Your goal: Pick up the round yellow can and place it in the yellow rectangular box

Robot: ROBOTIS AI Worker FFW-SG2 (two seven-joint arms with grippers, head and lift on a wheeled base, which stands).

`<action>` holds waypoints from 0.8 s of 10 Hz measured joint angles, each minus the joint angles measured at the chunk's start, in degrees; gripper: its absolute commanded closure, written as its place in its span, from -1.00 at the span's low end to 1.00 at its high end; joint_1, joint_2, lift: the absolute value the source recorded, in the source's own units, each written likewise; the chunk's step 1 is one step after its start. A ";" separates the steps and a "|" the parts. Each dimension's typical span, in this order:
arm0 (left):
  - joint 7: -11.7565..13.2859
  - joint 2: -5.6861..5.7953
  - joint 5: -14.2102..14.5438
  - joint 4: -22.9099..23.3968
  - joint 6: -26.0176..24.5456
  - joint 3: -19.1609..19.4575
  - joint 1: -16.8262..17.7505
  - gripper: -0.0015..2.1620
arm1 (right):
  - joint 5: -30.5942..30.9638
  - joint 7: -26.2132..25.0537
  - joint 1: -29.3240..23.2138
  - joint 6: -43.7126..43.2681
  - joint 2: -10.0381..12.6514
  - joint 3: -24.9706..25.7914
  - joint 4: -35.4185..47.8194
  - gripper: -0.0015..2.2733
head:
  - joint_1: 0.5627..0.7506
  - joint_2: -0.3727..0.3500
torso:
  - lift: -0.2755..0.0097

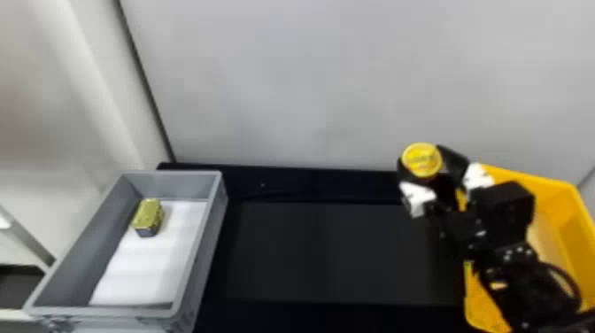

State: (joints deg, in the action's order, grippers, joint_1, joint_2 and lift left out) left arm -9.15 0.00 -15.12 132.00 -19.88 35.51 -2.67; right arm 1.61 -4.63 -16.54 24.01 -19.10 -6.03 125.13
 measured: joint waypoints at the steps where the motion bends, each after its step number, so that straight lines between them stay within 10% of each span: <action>1: 0.00 0.00 0.00 0.00 -0.04 0.00 -0.05 -0.88 | 0.66 -0.20 0.87 -0.35 0.03 1.86 0.08 -0.44 | 0.39 0.07 | 0.30; 8: 0.00 0.00 0.08 0.45 -0.17 0.66 -0.55 -0.88 | 3.39 -2.11 1.79 -2.64 1.95 18.22 -4.00 -0.44 | 0.39 0.07 | 0.30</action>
State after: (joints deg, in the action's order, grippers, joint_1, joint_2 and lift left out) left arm -9.15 0.00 -15.03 132.45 -20.05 36.17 -3.23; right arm 5.00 -6.74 -14.76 21.37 -17.15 12.19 121.13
